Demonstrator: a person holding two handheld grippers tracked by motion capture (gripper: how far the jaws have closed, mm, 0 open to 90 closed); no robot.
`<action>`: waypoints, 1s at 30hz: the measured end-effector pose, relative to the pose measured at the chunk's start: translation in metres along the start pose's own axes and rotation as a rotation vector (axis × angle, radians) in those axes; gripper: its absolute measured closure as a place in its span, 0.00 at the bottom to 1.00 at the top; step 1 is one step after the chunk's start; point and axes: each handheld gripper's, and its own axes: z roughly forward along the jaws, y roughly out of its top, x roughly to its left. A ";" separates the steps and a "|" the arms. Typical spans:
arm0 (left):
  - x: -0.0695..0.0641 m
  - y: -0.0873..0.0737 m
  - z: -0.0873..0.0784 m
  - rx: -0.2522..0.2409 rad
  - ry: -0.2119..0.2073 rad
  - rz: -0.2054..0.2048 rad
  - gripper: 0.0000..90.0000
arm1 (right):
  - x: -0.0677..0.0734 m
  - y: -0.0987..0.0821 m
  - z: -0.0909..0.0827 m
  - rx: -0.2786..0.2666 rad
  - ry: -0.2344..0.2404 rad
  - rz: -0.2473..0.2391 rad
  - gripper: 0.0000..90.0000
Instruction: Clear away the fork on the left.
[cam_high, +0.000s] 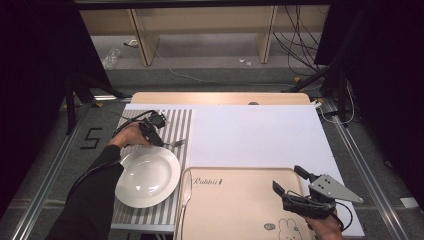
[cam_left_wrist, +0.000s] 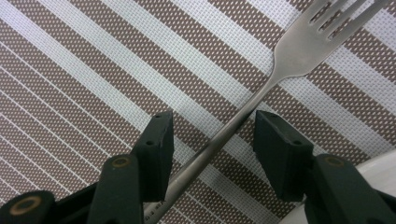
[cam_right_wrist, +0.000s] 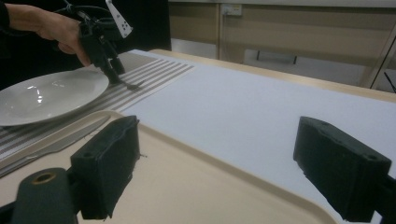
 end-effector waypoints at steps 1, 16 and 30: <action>0.000 0.000 0.001 0.005 -0.004 -0.002 0.54 | 0.000 0.000 0.000 0.001 -0.001 0.000 0.17; 0.001 0.001 0.002 0.020 -0.031 -0.012 0.62 | 0.000 0.000 0.000 0.001 -0.001 0.001 0.17; 0.000 0.003 0.002 0.035 -0.064 -0.027 0.73 | 0.000 0.000 0.000 0.001 0.002 0.001 0.17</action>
